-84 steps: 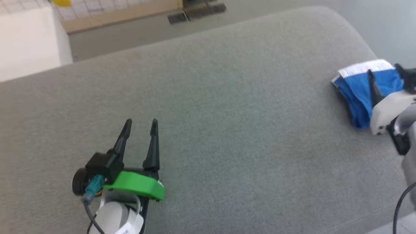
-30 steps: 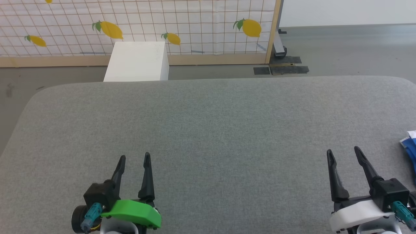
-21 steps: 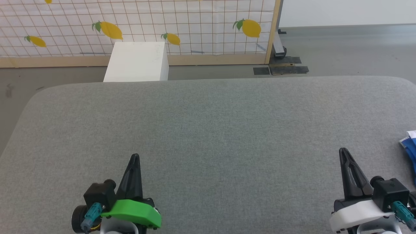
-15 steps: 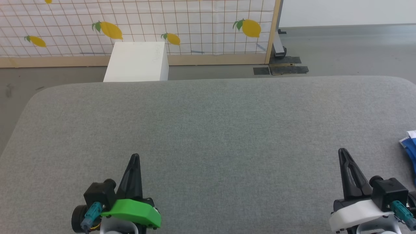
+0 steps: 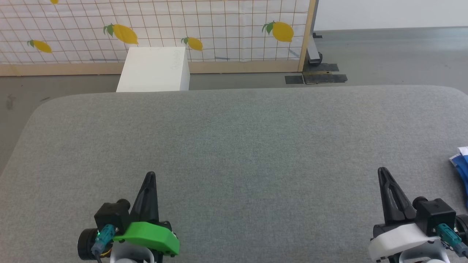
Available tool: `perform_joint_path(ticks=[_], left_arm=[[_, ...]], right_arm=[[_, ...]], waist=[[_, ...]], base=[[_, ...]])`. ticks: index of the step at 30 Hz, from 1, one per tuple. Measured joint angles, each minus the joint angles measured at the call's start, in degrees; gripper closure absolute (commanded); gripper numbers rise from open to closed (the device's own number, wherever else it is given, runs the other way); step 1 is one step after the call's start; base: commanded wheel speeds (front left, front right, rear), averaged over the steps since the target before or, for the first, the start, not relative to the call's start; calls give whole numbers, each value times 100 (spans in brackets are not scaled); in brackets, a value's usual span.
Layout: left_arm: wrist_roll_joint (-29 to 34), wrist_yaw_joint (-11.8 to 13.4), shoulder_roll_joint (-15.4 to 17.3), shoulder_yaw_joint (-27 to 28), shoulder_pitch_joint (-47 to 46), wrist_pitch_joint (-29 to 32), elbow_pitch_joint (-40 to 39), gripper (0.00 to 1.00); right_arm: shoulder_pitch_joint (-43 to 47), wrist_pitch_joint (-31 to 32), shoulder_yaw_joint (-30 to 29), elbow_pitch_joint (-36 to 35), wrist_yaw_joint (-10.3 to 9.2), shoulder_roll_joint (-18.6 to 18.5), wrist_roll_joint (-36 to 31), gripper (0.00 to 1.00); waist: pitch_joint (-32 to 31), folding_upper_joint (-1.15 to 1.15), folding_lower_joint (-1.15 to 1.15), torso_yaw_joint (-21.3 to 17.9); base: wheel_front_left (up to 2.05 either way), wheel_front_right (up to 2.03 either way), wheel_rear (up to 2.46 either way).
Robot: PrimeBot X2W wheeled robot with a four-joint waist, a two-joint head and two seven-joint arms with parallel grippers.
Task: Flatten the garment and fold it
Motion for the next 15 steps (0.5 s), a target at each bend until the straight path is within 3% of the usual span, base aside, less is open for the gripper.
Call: perform_joint_path(ticks=[15], left_arm=[[161,-1,0,88,0,191,-88,100]], right_arm=[[-18,130,51,-2,0,1,0,100]], waist=[[1,0,0,3]], base=[[0,0,0]])
